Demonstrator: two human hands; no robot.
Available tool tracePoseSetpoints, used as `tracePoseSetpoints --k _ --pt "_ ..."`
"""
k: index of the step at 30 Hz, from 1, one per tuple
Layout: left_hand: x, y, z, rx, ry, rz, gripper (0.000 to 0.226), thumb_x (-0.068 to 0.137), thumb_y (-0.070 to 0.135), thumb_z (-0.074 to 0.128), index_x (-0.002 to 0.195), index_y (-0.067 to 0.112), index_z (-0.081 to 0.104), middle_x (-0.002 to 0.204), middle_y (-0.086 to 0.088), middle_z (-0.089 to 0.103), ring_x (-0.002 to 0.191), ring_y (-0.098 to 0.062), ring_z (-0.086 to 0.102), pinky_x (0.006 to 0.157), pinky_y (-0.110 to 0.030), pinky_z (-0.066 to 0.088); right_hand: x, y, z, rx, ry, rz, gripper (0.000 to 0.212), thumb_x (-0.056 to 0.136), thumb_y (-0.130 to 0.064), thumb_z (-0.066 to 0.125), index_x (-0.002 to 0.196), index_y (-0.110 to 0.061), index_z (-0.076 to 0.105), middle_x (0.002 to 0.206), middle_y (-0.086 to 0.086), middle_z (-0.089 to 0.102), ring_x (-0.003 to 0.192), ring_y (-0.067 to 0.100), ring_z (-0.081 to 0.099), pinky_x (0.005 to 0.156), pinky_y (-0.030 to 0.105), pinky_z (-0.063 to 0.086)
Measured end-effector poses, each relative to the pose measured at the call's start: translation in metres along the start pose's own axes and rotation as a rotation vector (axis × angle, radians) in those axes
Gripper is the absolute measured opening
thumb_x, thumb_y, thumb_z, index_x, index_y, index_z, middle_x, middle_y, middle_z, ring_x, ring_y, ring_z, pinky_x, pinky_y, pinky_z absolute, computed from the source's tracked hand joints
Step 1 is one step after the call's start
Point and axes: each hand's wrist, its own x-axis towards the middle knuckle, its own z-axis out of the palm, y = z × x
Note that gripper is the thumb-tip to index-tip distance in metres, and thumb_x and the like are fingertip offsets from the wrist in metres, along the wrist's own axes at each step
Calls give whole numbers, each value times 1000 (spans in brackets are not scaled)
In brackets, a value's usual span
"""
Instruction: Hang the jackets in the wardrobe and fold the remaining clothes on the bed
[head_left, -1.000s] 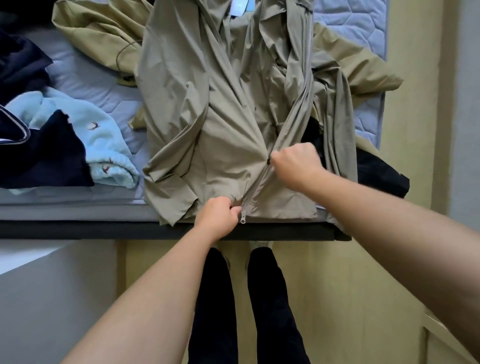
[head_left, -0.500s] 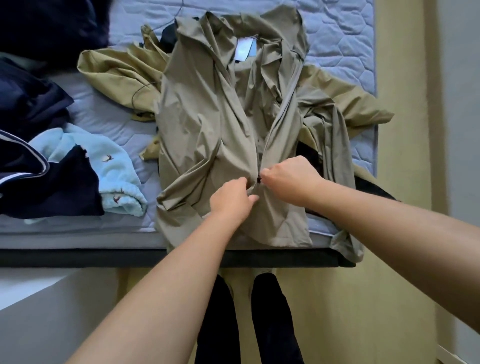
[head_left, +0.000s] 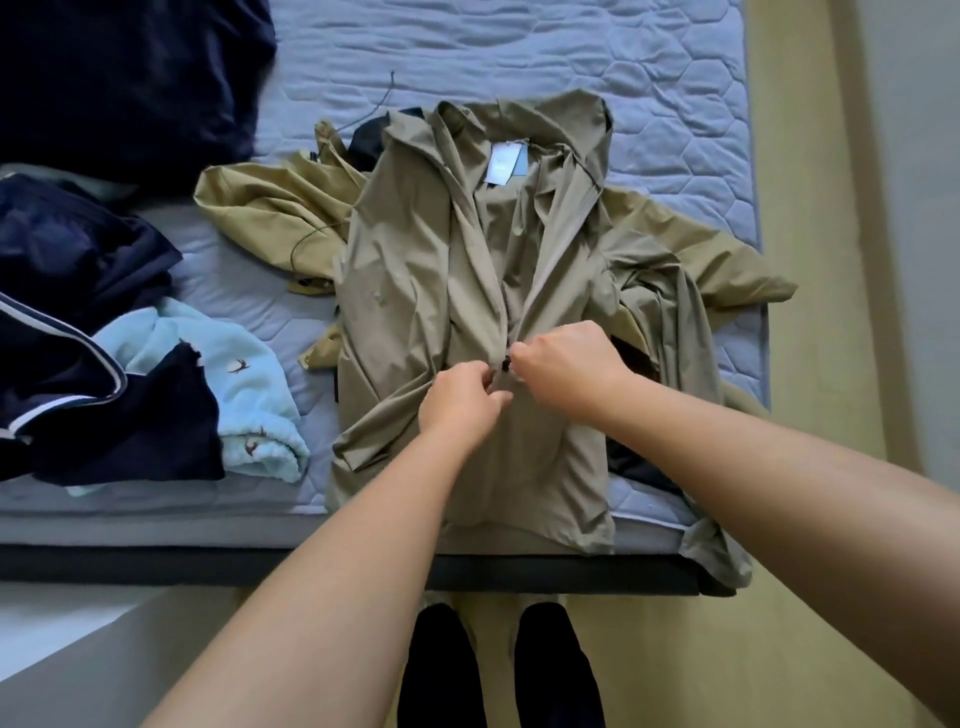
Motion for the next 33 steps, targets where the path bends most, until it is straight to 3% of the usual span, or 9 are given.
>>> tracePoseSetpoints --k 3,5,9,12,15,19,22,28,33 --pt "10 6 -7 -96 61 -6 37 82 35 70 60 18 44 77 -3 58 85 -27 57 67 -30 40 3 3 -4 -3 25 19 14 93 -22 45 95 -17 58 90 1 68 85 27 67 57 28 27" --pt "6 -10 -7 -50 6 -14 37 81 35 70 60 18 46 69 0 55 79 -25 56 66 -31 43 2 9 -4 5 7 62 10 90 -19 47 89 -20 57 88 1 68 84 28 66 55 28 25" --pt "-10 -60 0 33 -96 -102 30 82 35 70 65 17 53 69 1 57 75 -21 58 69 -34 48 3 25 1 -19 19 183 12 92 -19 49 80 -20 52 79 1 66 74 26 65 48 25 16" --pt "-8 -61 4 -8 -132 -53 27 81 33 70 71 15 53 71 1 57 75 -21 57 69 -34 47 2 25 7 17 33 185 15 94 -24 47 80 -19 51 79 1 66 74 27 64 49 26 17" --pt "7 -28 0 -108 -54 43 18 80 30 68 81 17 57 82 3 60 83 -20 56 70 -30 42 5 21 3 37 69 174 17 95 -28 45 87 -18 56 83 2 67 77 28 66 47 26 12" --pt "27 12 -16 -216 83 55 23 81 27 69 68 22 51 72 7 56 79 -19 52 66 -26 35 11 23 -5 25 119 176 19 95 -29 45 89 -16 59 81 3 67 76 29 66 48 26 10" --pt "31 14 -23 -173 89 16 26 81 29 70 65 23 50 82 2 61 85 -21 56 73 -29 44 14 28 -9 -9 120 190 15 94 -26 48 87 -19 60 81 2 68 75 27 66 48 25 9" --pt "24 -4 -21 -51 14 -7 25 82 33 68 69 22 49 84 2 59 87 -21 55 70 -30 42 10 29 -10 -5 80 209 11 91 -20 50 82 -21 54 79 1 67 72 27 66 47 24 7" --pt "27 16 -23 -223 85 94 24 81 31 70 69 23 51 75 7 54 82 -18 53 71 -27 40 8 25 -11 12 69 174 7 83 -14 50 85 -19 54 82 1 67 75 27 67 47 24 7"
